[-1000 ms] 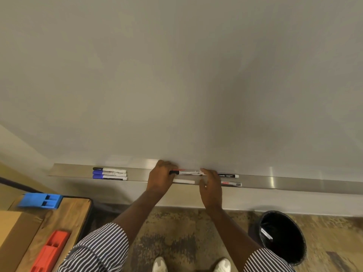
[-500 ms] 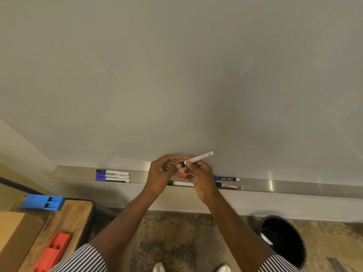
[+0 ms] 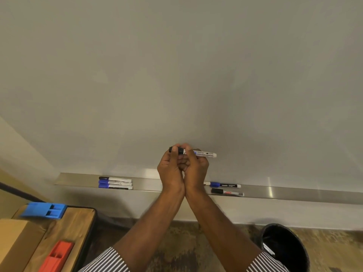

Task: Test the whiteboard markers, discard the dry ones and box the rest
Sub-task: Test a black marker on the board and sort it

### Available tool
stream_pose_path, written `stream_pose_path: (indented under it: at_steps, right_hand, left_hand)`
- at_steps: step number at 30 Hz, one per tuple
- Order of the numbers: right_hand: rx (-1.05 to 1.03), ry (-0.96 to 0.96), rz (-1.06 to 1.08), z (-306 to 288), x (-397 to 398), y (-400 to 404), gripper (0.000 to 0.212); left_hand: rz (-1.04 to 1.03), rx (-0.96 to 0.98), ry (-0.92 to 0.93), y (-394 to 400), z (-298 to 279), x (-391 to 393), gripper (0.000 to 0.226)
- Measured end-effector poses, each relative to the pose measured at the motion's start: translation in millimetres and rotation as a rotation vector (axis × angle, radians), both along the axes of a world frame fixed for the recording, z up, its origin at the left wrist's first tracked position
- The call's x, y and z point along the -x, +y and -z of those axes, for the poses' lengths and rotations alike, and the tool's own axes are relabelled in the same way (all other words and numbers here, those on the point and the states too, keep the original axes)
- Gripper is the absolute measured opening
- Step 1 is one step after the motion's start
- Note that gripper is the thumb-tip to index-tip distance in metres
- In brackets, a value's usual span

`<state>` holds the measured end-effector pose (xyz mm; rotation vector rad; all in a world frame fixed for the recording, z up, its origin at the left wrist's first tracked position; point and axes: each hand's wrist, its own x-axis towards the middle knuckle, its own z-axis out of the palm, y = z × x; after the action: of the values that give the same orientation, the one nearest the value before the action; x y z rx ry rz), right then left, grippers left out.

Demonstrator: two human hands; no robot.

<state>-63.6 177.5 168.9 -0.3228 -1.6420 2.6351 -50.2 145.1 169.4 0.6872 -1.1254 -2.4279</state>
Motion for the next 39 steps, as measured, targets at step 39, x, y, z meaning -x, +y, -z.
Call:
stream_pose_path:
  at_steps: [39]
  right_hand:
    - [-0.046,0.234,0.129,-27,-15,15,0.021]
  left_hand:
    - [0.167,-0.247,0.143,5,-24,-11,0.018]
